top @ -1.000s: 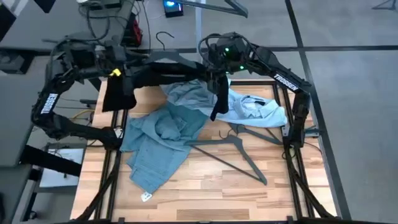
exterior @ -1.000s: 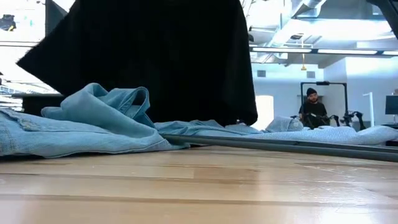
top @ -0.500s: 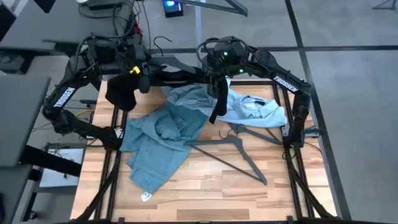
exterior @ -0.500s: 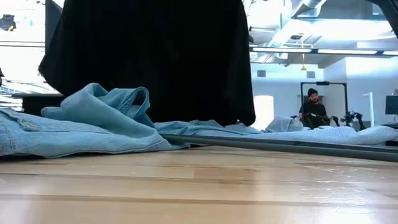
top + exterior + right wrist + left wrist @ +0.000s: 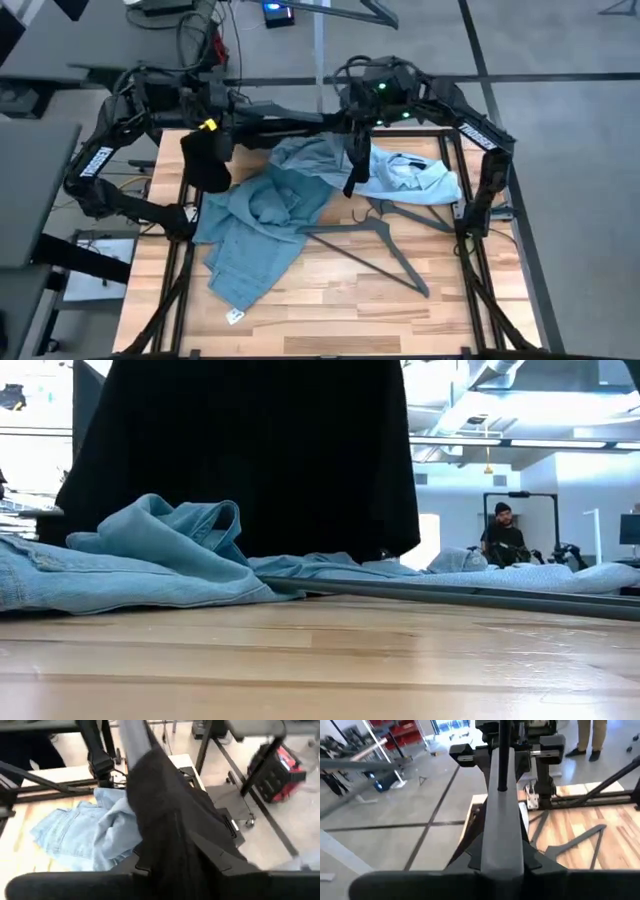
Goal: Hang clothes
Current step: Unhang the black shirt from the rack
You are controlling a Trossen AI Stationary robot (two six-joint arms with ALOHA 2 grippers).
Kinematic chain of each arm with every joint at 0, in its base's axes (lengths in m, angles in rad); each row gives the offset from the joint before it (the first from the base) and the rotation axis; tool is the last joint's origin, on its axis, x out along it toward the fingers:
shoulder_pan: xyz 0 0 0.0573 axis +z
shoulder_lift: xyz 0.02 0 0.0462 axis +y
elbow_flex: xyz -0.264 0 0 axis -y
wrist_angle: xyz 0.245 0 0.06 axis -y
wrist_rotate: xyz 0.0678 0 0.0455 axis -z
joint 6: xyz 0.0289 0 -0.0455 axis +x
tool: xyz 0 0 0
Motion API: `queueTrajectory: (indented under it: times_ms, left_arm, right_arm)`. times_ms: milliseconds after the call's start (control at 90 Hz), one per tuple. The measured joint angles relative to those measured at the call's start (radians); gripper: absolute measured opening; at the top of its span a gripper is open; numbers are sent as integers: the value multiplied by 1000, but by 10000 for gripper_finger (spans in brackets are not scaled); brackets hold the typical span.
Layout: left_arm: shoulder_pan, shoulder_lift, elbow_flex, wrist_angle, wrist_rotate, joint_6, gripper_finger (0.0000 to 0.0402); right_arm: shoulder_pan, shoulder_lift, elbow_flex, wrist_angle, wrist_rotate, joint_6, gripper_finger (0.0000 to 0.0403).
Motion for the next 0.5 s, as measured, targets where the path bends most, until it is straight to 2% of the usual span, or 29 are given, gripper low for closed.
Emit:
queueTrajectory:
  times_ms: [144, 322, 422, 500]
  left_arm:
    - [3, -9, 2, 1, -24, -11, 20]
    - [4, -6, 3, -2, -29, -16, 20]
    - [4, -21, 2, -2, -36, -20, 20]
    - [5, -46, 2, 5, -102, -14, 19]
  right_arm:
    - [-4, -15, 0, 19, 41, 76, 151]
    - [-9, -21, -1, 8, 35, 28, 246]
    - [-25, -55, -1, -43, 34, 23, 271]
    - [-46, -90, -1, -88, 34, 30, 275]
